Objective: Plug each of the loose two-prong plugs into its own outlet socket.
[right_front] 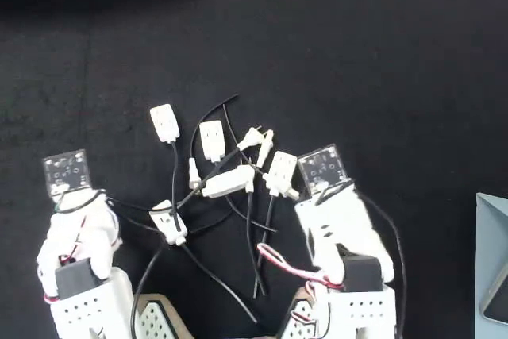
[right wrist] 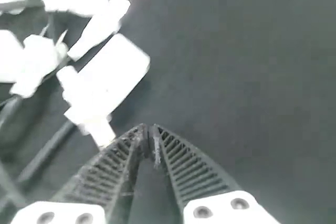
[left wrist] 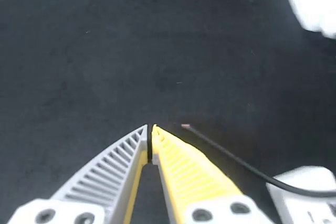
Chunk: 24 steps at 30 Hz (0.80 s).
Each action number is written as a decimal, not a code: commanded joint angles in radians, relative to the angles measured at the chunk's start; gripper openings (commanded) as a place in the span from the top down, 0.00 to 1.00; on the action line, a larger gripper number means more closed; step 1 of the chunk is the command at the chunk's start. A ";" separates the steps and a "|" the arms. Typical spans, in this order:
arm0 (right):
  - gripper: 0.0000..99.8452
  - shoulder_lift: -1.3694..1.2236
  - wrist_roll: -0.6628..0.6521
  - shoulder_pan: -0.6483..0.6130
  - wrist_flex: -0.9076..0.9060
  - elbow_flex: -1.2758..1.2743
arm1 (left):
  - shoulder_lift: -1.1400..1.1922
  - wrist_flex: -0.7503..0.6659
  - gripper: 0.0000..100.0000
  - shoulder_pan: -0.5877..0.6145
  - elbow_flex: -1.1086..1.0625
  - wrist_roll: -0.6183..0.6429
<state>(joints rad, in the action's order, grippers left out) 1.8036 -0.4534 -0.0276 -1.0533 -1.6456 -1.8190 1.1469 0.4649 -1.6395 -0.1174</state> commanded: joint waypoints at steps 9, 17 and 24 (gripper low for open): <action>0.94 -0.036 -0.135 0.020 0.044 0.363 | -0.003 -0.026 0.97 0.077 -0.010 -0.115; 0.93 -0.633 -0.138 -0.060 -0.155 0.773 | -0.003 -0.021 0.97 0.076 -0.012 -0.121; 0.92 -1.069 -0.135 -0.213 -0.430 1.138 | -0.003 -0.023 0.97 0.076 -0.012 -0.121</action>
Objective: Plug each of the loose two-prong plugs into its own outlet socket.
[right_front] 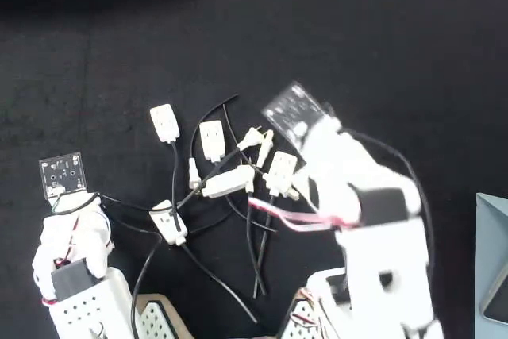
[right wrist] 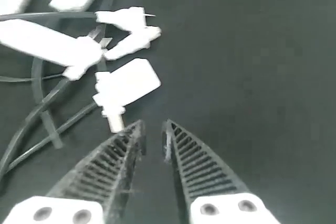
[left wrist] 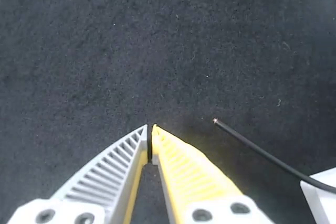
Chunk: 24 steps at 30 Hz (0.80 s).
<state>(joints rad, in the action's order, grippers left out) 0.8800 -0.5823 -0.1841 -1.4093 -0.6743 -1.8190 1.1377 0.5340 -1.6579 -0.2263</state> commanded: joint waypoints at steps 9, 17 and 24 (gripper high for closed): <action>0.83 -0.441 -0.009 -0.141 -0.089 0.259 | -0.003 -0.012 0.97 0.007 0.007 -0.012; 0.84 -0.630 -0.012 -0.201 -0.021 0.297 | -0.003 -0.011 0.97 0.007 0.007 -0.012; 0.84 -0.788 -0.012 -0.201 0.003 0.341 | -0.003 -0.011 0.97 0.008 -0.002 -0.014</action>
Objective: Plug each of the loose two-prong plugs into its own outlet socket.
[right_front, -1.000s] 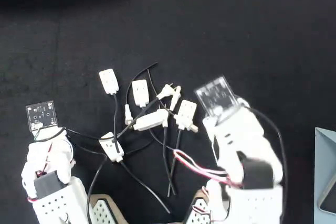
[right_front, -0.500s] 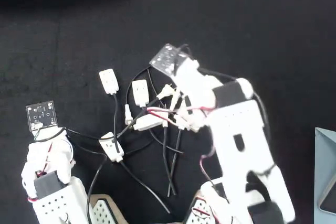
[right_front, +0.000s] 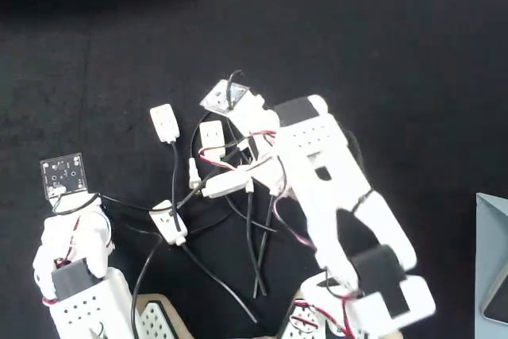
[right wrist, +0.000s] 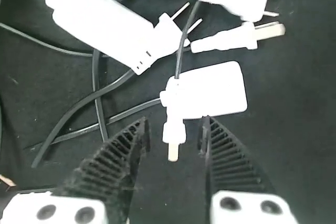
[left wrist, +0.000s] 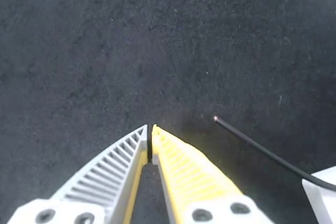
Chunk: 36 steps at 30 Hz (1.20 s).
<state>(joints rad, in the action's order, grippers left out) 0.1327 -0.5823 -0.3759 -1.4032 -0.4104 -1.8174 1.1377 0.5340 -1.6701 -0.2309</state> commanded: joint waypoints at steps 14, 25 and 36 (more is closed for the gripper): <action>0.85 -0.349 -0.032 -0.009 -0.141 0.300 | -0.005 -0.011 0.97 0.008 0.010 -0.009; 0.89 -0.469 -0.032 0.028 -0.158 0.358 | -0.005 -0.011 0.97 0.008 0.010 -0.009; 0.89 -0.467 -0.032 0.048 -0.259 0.375 | -0.005 -0.011 0.97 0.008 0.010 -0.009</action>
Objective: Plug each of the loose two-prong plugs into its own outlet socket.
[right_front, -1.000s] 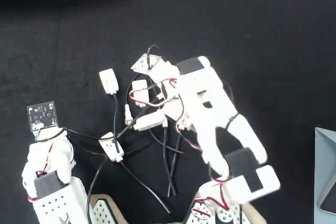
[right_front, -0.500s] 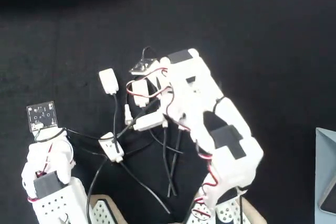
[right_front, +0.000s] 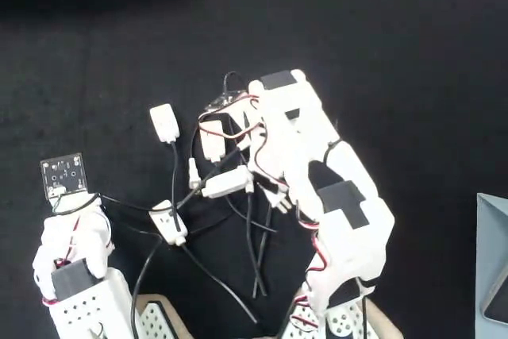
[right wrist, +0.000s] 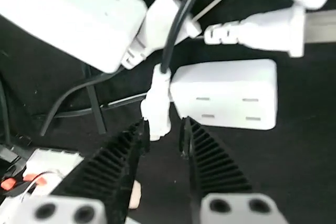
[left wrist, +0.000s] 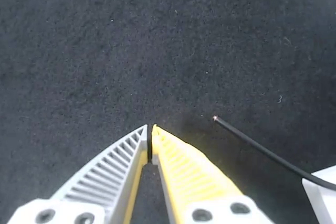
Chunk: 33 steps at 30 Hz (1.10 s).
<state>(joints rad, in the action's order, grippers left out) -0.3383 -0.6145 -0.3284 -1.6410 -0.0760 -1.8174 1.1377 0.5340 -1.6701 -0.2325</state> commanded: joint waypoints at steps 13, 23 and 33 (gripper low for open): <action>0.89 -0.004 0.091 -0.097 0.058 -0.061 | -0.005 -0.011 0.97 0.008 0.010 -0.008; 0.89 -0.005 0.124 -0.117 0.155 -0.160 | -0.005 -0.011 0.97 0.008 0.008 -0.008; 0.98 0.002 0.146 -0.112 0.163 -0.176 | -0.005 -0.011 0.97 0.008 0.008 -0.008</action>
<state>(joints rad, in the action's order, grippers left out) -0.3475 -0.4933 -0.4312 -1.4799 -0.2524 -1.8174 1.1377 0.5340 -1.6701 -0.2325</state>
